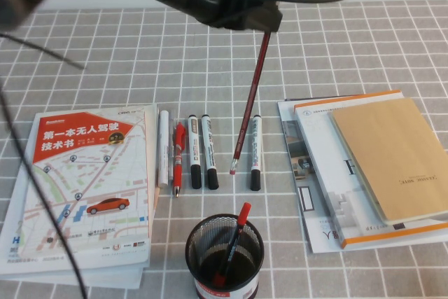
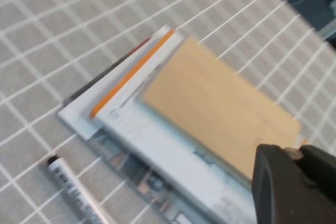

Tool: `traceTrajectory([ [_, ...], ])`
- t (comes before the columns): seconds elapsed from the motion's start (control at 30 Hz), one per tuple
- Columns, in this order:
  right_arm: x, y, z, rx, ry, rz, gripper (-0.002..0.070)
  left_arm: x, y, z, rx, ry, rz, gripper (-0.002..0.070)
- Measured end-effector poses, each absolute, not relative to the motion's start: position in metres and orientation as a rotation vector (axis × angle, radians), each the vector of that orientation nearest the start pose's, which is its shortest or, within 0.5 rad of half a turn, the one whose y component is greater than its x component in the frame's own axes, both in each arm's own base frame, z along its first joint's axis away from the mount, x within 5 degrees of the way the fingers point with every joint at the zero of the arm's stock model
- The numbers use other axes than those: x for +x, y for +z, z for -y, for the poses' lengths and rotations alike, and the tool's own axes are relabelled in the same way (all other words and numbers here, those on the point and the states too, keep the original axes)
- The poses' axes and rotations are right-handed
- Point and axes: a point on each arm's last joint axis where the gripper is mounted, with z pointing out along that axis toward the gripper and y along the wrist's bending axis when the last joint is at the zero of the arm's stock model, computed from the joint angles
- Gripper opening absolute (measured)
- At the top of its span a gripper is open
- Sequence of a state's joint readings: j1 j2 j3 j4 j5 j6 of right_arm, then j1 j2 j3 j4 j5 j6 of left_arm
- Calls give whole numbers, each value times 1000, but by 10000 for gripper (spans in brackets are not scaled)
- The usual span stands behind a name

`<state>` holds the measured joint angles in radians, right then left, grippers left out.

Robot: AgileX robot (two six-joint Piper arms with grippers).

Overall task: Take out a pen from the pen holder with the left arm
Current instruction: 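Take a marker out of the pen holder and lay it on the table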

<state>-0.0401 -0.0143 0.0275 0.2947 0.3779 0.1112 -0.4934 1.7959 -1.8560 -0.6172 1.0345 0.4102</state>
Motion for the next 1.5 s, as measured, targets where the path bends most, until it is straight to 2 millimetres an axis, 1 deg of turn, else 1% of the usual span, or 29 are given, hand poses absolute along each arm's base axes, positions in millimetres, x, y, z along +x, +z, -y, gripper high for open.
traceTrajectory([
  [0.1, 53, 172, -8, 322, 339, -1844, -13, 354, 371, 238, 858, -796, -2283, 25],
  [0.2, 53, 172, -8, 322, 339, -1844, -13, 371, 357, 242, 819, -733, -2338, 25],
  [0.3, 53, 172, -8, 322, 339, -1844, -13, 383, 346, 245, 773, -691, -2382, 25],
  [0.43, 53, 172, -8, 322, 339, -1844, -13, 396, 334, 243, 693, -701, -2431, 25],
  [0.57, 53, 172, -8, 322, 339, -1844, -13, 411, 315, 236, 587, -754, -2497, 25],
  [0.7, 53, 172, -8, 322, 339, -1844, -13, 429, 288, 231, 436, -949, -2557, 25],
  [0.77, 53, 172, -8, 322, 339, -1844, -13, 436, 277, 229, 391, -1003, -2574, 25],
  [0.93, 53, 172, -8, 322, 339, -1844, -13, 442, 253, 231, 386, -1010, -2628, 25],
  [1.1, 53, 172, -8, 322, 339, -1844, -13, 443, 236, 240, 386, -1013, -2660, 25],
  [1.37, 53, 172, -8, 322, 339, -1844, -13, 438, 221, 263, 405, -1016, -2658, 25],
  [1.5, 53, 172, -8, 322, 339, -1844, -13, 440, 211, 271, 416, -1020, -2670, 25],
])
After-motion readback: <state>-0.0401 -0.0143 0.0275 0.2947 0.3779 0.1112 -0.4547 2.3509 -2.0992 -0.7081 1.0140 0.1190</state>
